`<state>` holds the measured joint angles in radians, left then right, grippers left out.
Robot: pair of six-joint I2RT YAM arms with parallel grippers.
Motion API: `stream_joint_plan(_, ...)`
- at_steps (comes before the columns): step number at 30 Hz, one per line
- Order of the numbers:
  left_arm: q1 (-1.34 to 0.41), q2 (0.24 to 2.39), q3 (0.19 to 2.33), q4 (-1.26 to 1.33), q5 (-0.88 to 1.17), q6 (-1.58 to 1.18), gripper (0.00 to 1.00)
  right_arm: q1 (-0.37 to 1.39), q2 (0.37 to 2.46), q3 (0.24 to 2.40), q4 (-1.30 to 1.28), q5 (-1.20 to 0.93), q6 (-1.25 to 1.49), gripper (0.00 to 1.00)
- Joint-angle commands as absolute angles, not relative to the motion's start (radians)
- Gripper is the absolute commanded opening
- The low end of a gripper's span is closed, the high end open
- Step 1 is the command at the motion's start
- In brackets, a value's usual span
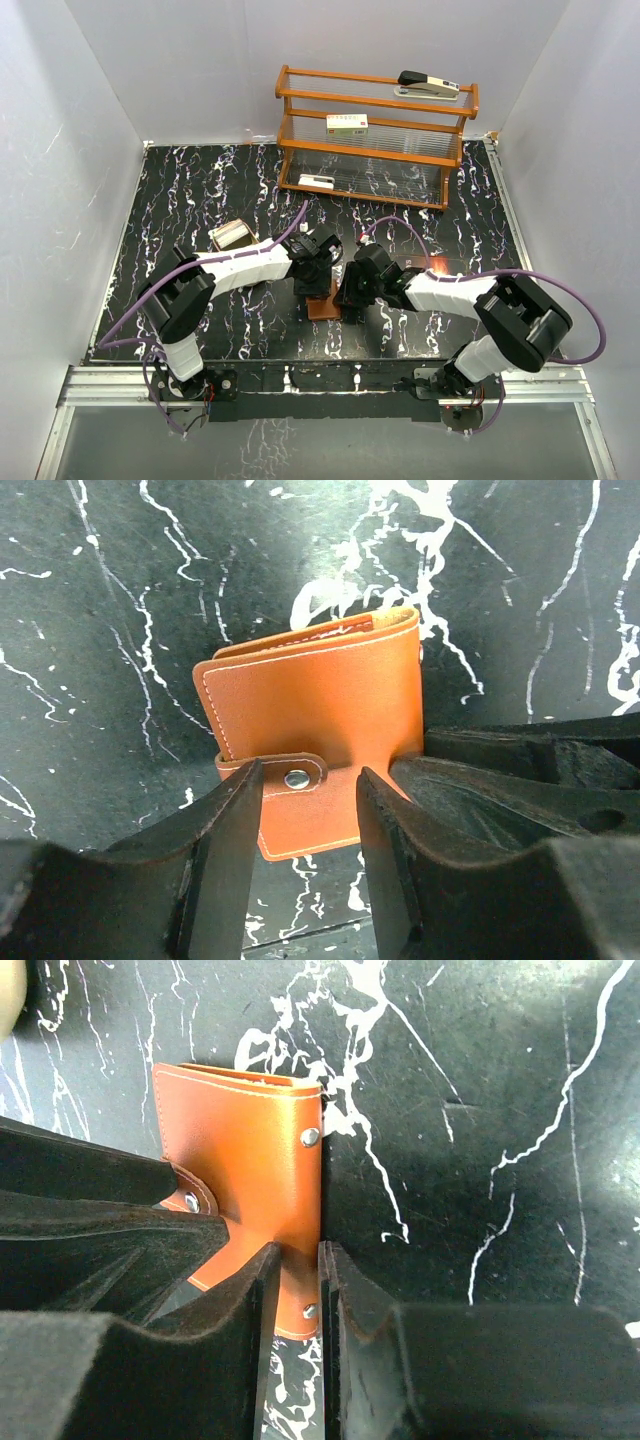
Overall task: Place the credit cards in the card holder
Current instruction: Open the card holder at the center of the board.
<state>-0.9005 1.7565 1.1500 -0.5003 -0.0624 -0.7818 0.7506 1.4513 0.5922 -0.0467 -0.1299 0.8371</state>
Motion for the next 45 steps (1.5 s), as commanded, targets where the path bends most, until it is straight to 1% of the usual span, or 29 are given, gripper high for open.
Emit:
stream_joint_plan(1, -0.905, 1.764, 1.129, -0.515, -0.067, -0.777, 0.41, 0.749, 1.491, 0.586, -0.004, -0.118, 0.830, 0.19)
stream_joint_plan(4, -0.905, 1.772, 1.132, -0.537, -0.081, -0.778, 0.40, 0.750, 1.499, 0.569, 0.002, -0.113, 0.837, 0.17)
stream_joint_plan(10, -0.905, 1.776, 1.137, -0.609, -0.158, -0.777, 0.34, 0.750, 1.491, 0.547, 0.008, -0.099, 0.847, 0.16)
stream_joint_plan(20, -0.905, 1.801, 1.117, -0.619, -0.173, -0.769, 0.32, 0.749, 1.495, 0.531, 0.019, -0.101, 0.847, 0.15)
stream_joint_plan(22, -0.905, 1.802, 1.118, -0.622, -0.177, -0.763, 0.26, 0.749, 1.493, 0.528, 0.019, -0.099, 0.847, 0.15)
stream_joint_plan(27, -0.905, 1.794, 1.130, -0.616, -0.151, -0.754, 0.05, 0.749, 1.494, 0.524, 0.020, -0.093, 0.847, 0.15)
stream_joint_plan(29, -0.905, 1.771, 1.123, -0.584, -0.100, -0.755, 0.00, 0.750, 1.494, 0.521, 0.019, -0.089, 0.847, 0.15)
stream_joint_plan(33, -0.905, 1.721, 1.106, -0.535, -0.039, -0.758, 0.00, 0.750, 1.493, 0.520, 0.007, -0.074, 0.847, 0.14)
stream_joint_plan(39, -0.903, 1.656, 1.101, -0.528, -0.016, -0.778, 0.00, 0.749, 1.492, 0.526, -0.024, -0.047, 0.847, 0.14)
stream_joint_plan(45, -0.882, 1.532, 1.034, -0.466, 0.017, -0.806, 0.00, 0.747, 1.480, 0.551, -0.070, -0.009, 0.838, 0.14)
